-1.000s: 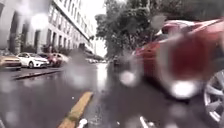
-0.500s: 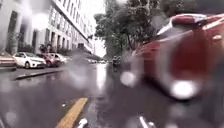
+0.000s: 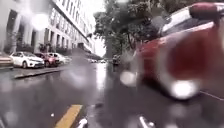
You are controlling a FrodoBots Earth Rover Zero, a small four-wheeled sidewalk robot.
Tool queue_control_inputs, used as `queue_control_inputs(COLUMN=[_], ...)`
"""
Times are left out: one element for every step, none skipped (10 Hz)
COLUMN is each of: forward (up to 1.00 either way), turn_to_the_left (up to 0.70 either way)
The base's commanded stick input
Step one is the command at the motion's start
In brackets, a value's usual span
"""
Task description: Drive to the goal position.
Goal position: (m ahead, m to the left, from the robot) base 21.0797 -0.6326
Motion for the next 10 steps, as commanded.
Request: queue_control_inputs(forward=[0.70,0.70,0.70,0.70,0.70,0.70,0.70,0.70,0.70,0.70], turn_to_the_left=[0.00,0.00,0.00,0.00,0.14,0.09,0.02,0.00,0.00,0.00])
